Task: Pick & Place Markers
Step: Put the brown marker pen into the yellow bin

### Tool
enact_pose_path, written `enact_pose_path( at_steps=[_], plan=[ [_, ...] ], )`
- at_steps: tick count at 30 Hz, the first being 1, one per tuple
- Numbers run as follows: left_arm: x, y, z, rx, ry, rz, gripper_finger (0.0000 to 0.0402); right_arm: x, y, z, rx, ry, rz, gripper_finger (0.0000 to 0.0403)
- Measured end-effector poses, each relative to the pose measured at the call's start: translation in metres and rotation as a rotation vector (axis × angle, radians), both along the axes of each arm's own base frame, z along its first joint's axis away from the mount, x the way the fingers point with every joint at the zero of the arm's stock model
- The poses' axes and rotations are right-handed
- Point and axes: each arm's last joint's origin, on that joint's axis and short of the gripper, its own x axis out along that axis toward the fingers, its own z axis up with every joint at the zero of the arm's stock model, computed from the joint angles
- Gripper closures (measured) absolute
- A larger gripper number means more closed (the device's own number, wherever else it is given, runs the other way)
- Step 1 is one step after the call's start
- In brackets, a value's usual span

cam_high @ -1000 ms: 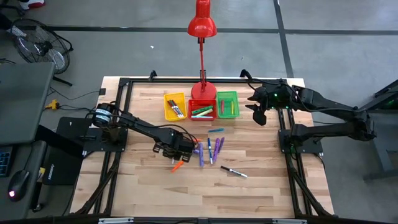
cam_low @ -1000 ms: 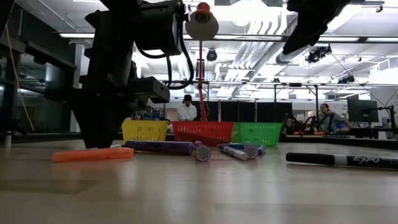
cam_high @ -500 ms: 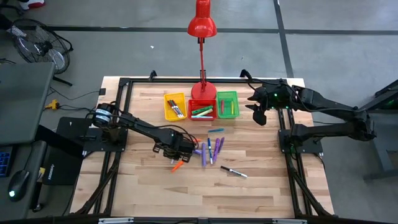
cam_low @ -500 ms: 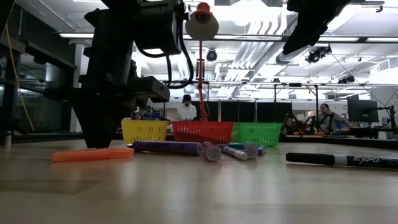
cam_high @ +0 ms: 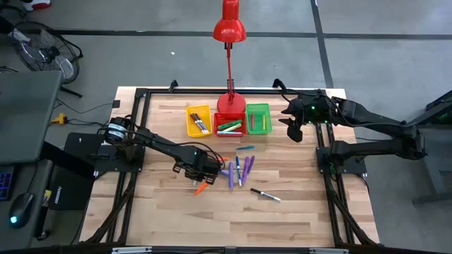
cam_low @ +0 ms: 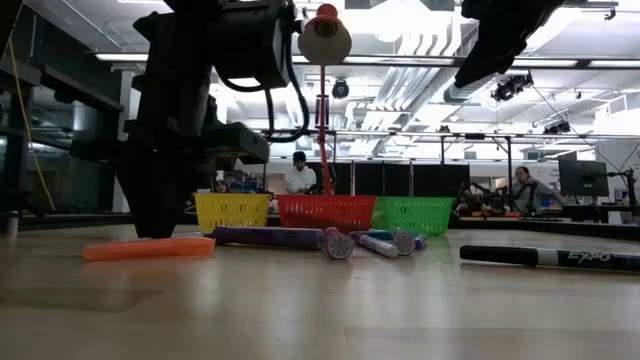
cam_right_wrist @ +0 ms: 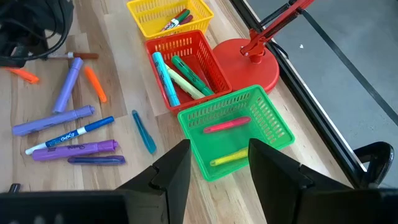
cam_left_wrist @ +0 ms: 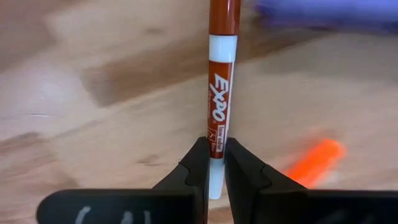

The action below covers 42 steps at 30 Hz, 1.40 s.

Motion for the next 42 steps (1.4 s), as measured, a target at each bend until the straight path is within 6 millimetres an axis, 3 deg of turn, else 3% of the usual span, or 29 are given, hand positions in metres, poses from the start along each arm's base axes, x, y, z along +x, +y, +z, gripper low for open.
enact_pose_path(
  at_steps=[9, 15, 30, 42],
  plan=[
    [-0.006, 0.0, 0.002, 0.019, 0.046, -0.004, 0.0376, 0.0, 0.0, 0.0, -0.003, -0.001, -0.003, 0.0254],
    [-0.001, -0.001, 0.014, 0.026, 0.045, -0.031, 0.0376, 0.0, 0.0, 0.0, -0.003, -0.002, -0.003, 0.0254],
    [0.013, 0.002, 0.084, 0.168, 0.068, -0.089, 0.0376, 0.0, 0.0, 0.0, -0.007, 0.0, 0.001, 0.0254],
    [0.026, 0.03, 0.114, 0.211, -0.012, 0.011, 0.0376, 0.0, 0.0, 0.0, -0.021, 0.006, 0.014, 0.0254]
  ],
)
